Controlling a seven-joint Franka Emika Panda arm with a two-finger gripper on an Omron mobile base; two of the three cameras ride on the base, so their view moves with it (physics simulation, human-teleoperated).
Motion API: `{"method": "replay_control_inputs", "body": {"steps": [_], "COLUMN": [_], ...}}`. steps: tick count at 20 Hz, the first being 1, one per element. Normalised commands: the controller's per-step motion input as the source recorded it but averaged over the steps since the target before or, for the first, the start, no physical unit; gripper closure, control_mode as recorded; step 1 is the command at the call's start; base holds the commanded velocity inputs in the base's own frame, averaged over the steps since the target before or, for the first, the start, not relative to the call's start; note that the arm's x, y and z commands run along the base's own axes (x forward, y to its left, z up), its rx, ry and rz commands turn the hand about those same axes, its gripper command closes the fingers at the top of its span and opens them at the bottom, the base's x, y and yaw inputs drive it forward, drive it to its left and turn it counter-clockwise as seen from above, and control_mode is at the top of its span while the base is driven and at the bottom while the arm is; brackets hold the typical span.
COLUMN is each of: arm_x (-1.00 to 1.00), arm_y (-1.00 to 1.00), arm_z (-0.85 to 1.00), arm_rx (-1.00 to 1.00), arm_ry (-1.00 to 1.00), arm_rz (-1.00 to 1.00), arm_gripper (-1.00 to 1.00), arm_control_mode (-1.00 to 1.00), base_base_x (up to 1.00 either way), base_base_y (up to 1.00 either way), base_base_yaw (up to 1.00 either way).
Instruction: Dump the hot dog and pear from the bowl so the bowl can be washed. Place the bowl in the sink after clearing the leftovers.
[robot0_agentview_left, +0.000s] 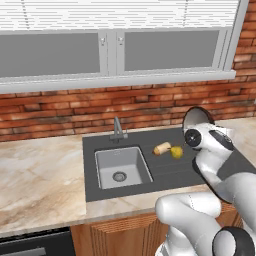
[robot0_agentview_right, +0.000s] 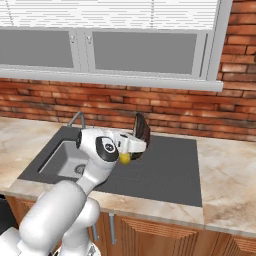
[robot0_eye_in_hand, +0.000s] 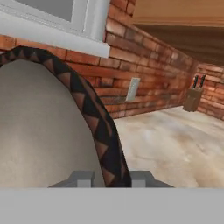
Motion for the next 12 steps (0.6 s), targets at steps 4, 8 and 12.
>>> {"method": "replay_control_inputs", "body": {"steps": [4, 8, 12], "arm_x": [-0.05, 0.0, 0.0], "arm_y": [0.29, 0.55, 0.55], "arm_z": [0.35, 0.53, 0.37], "arm_rx": [0.48, 0.41, 0.45], "arm_ry": [0.34, 0.32, 0.42], "arm_rz": [0.09, 0.11, 0.14], "arm_gripper": [1.0, 1.0, 1.0], "arm_control_mode": [-1.0, -1.0, -1.0], "base_base_x": [0.0, 0.0, 0.0], "base_base_y": [0.0, 0.0, 0.0], "base_base_yaw": [0.0, 0.0, 0.0]}}
